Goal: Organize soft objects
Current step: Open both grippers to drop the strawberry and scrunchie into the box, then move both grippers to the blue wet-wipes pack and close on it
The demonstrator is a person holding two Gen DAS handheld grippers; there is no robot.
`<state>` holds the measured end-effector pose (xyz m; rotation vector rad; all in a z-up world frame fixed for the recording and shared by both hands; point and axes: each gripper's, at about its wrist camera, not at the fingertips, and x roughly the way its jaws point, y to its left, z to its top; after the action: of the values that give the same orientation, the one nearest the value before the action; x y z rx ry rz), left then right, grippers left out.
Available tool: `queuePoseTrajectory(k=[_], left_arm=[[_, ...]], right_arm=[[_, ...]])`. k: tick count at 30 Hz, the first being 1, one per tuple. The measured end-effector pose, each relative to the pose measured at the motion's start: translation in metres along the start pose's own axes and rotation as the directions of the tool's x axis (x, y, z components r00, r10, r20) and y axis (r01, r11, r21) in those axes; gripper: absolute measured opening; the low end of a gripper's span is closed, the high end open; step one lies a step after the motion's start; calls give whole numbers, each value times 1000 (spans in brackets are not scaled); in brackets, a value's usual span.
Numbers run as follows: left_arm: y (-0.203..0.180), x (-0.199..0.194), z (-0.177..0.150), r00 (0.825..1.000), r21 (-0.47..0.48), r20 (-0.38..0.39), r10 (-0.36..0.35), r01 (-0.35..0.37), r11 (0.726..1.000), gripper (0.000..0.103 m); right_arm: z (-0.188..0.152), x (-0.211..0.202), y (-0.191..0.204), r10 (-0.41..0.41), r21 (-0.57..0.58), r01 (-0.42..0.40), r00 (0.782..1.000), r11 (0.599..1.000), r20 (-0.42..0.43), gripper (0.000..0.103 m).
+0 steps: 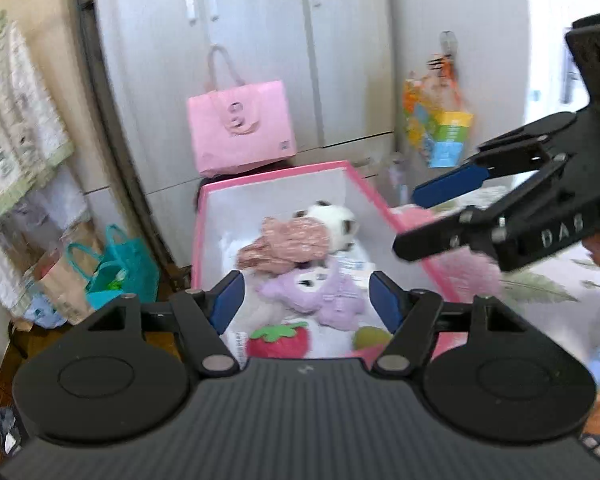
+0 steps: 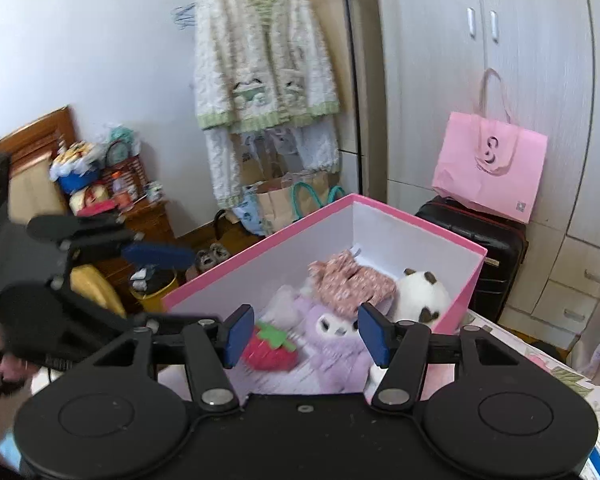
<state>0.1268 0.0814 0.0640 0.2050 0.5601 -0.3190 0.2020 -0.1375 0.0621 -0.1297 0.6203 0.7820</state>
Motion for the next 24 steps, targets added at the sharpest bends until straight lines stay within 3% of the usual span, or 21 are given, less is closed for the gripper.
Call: queuePoseTrajectory(k=[3,9,13,14,18,24], left_arm=[[-12,-18,0,998,13,-1,-59,59,998,78],[-40,-37,-1,988,53,-26,-153,154,987,79],[-60,-39,-4,983,98,-43,-178,182,978,87],[-64,-40,-5,981,106,-41,-190,193,975,87],[-83,-38,-2,959,101,-34,-280,282,954,92],[-122,-26,2,938,156,-44,-343,346,925,94]], right_arm=[[-9,-22,9,27,-16,-27,1000,1000,5,63],[-34,-64,20,-27,-43,28,1000,999,14,68],[-53,-89,17,-72,-31,72,997,997,2,75],[-57,-94,15,-81,-26,81,997,996,-4,81],[-74,-114,9,-120,-23,120,993,992,-5,87],[-106,-141,-2,-186,-39,186,983,982,5,92]])
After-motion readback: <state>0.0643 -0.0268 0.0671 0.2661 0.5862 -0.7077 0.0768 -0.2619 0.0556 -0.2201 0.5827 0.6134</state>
